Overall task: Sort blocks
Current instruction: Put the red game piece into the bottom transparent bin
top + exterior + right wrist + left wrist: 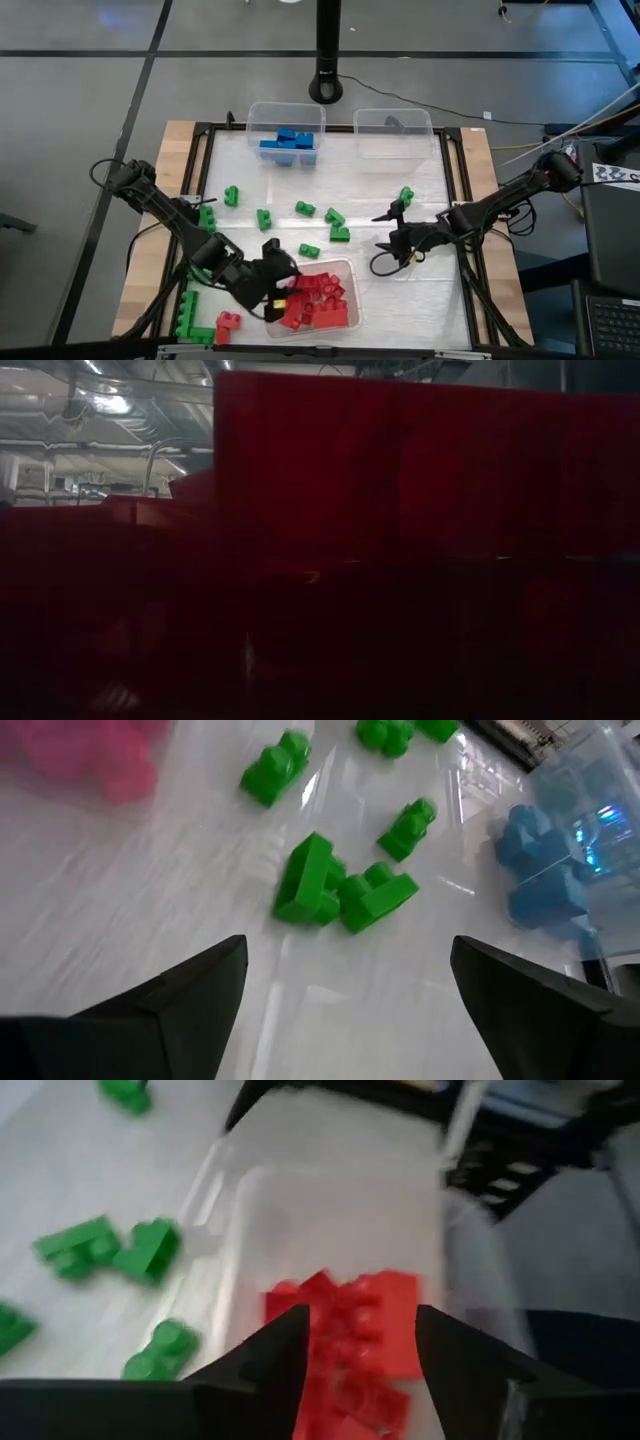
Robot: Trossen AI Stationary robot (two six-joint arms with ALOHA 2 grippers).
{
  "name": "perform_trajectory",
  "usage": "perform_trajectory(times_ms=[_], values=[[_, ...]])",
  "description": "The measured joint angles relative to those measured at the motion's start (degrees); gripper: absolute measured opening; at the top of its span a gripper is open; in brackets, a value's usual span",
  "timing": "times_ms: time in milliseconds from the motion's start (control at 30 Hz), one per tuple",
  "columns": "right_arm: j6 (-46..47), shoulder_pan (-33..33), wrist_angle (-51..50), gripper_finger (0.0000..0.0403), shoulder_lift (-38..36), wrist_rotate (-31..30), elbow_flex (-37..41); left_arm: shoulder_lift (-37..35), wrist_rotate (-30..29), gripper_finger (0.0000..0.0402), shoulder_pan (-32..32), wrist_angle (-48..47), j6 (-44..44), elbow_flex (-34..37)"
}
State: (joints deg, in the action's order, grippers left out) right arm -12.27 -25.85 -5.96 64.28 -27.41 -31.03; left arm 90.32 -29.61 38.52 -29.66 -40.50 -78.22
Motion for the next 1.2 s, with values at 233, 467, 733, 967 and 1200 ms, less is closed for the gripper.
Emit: perform_trajectory(times_ms=[233, 467, 733, 967, 1200], values=[[0.6, 0.0, 0.1, 0.0351, 3.3, 2.1, 0.0, -0.4, 1.1, 0.0166, 7.7, -1.5, -4.2, -5.6], [0.1, 0.0, 1.9, 0.0351, 1.9, 6.5, 0.0, 1.8, 3.7, 0.0166, 15.8, -1.3, -19.3, -5.6], [0.0, 0.0, 2.0, 0.0351, 1.5, 5.0, 0.0, 3.1, -9.5, 0.0166, 12.9, -1.2, -10.3, -5.6], [0.5, 0.0, 2.0, 0.0351, 1.5, 5.1, 0.0, 3.5, -3.8, 0.0167, 13.8, -3.9, -10.3, -5.6], [0.5, 0.0, 2.0, 0.0351, 1.5, 4.5, 0.0, 5.7, -2.4, 0.0167, 22.3, -14.5, -35.7, -5.6]])
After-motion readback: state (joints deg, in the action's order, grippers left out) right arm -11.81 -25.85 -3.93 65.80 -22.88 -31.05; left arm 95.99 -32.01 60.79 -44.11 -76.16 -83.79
